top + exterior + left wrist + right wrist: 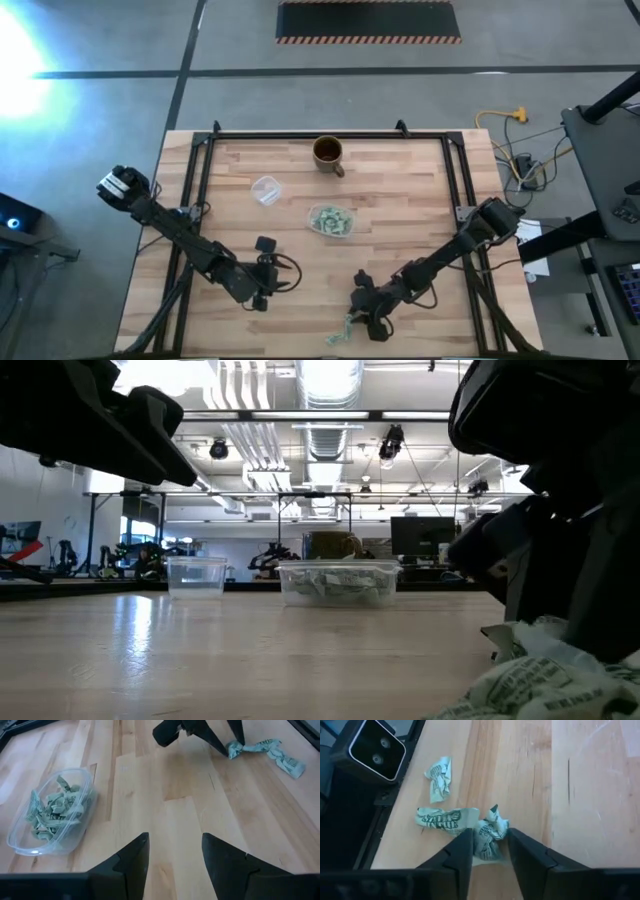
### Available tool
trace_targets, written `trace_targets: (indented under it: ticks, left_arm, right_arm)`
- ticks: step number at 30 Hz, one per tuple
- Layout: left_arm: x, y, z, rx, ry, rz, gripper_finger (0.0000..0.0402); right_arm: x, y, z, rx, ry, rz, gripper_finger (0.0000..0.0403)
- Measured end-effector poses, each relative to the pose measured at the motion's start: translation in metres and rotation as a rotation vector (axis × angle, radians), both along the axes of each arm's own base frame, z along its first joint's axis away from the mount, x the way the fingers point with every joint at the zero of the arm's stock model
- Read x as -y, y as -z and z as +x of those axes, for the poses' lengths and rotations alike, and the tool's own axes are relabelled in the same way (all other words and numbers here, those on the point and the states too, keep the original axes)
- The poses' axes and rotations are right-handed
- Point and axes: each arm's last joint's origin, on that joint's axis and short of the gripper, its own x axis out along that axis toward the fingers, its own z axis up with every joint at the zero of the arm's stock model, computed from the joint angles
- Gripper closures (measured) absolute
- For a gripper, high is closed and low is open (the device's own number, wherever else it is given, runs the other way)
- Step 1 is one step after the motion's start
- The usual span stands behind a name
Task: Pick and place Stevia / Truvia into bins
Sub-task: Put the green stevia packet into the transparent container
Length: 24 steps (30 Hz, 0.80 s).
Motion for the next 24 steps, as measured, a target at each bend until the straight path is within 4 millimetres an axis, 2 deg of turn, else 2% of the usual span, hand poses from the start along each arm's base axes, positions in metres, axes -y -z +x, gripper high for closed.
trace_targets:
  ticks: [9,18,24]
  left_arm:
    - [0.0,0.0,0.0,0.003,0.0,-0.002,0.0236]
    - [0.0,0.0,0.0,0.005,0.0,-0.004,0.0236]
    - [0.0,0.0,0.0,0.006,0.0,-0.004,0.0236]
  right_arm:
    - [-0.001,-0.008,-0.002,0.035,-0.088,-0.065,0.0382]
    - [0.008,-0.034,-0.002,0.11,-0.098,-0.166,0.0377]
    - [0.028,-0.058,0.005,0.217,-0.061,-0.317,0.0377]
